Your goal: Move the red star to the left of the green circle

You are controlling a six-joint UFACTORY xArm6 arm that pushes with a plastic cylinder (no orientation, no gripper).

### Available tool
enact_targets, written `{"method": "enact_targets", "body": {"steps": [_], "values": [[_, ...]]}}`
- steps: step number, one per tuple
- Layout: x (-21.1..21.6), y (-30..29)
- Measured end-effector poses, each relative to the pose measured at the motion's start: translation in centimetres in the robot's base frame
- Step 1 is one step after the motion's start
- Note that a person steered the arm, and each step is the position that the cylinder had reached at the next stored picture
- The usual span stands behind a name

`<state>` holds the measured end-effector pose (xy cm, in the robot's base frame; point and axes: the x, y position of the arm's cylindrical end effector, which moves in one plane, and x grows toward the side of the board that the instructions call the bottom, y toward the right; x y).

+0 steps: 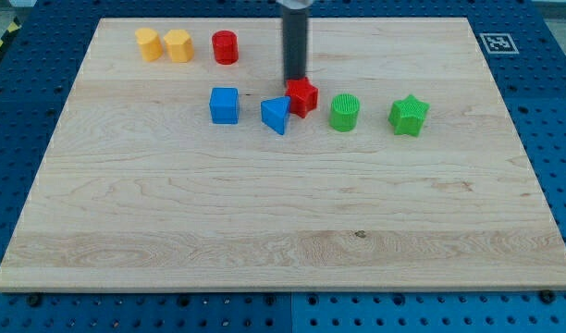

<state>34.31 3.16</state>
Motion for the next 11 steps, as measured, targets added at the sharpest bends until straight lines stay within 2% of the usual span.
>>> {"method": "enact_targets", "body": {"steps": [1, 2, 3, 6, 8, 9, 11], "values": [[1.3, 4.0], [1.7, 4.7], [-0.2, 5.3], [-1.5, -3.2], [1.0, -1.9], [1.0, 0.2], [1.2, 0.6]]}}
